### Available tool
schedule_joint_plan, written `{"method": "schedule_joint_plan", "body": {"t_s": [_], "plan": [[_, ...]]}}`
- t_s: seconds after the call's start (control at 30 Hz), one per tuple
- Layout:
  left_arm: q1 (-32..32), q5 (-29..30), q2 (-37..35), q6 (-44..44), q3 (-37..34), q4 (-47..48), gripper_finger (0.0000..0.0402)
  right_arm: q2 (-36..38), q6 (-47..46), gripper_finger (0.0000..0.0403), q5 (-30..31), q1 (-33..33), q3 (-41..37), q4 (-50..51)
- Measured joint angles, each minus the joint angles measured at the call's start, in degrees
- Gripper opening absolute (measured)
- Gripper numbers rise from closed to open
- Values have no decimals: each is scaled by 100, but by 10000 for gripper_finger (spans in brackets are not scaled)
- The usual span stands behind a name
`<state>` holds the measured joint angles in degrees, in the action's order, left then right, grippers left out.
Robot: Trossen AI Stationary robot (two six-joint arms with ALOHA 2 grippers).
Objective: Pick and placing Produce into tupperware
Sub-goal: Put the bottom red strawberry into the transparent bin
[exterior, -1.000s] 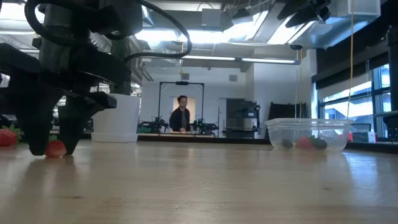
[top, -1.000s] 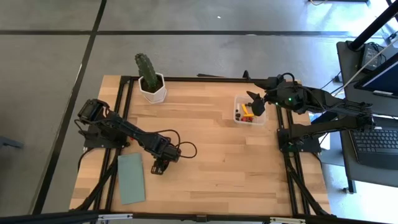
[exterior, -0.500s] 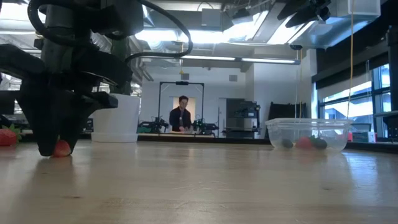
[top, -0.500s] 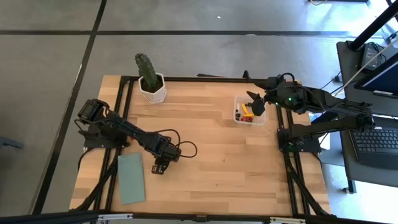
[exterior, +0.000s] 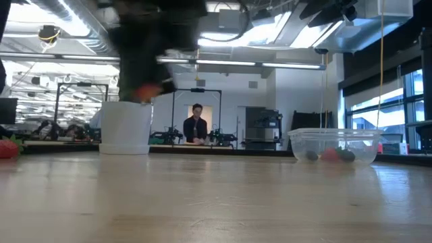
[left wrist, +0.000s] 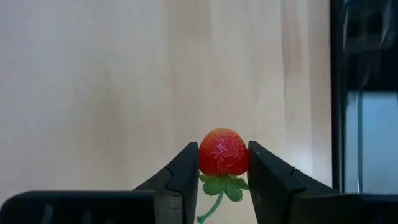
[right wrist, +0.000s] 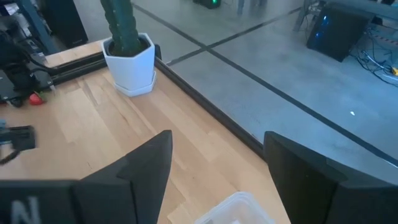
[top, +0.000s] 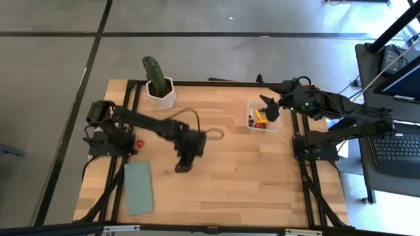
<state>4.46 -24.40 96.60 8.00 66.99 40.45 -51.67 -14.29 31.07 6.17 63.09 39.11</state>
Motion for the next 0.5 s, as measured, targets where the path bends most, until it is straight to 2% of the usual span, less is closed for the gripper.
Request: {"method": "schedule_joint_plan", "body": {"t_s": [0.17,0.37,0.5], "plan": [[-833,64,-2,-102,704,-715,105,131,297,255,0,0,0,-233],[-1539,188,-13,-252,1080,-3413,103,568,406,255,1,0,0,-575],[-1744,964,140,-667,1097,-4922,103,872,396,255,0,0,2,-640]]}}
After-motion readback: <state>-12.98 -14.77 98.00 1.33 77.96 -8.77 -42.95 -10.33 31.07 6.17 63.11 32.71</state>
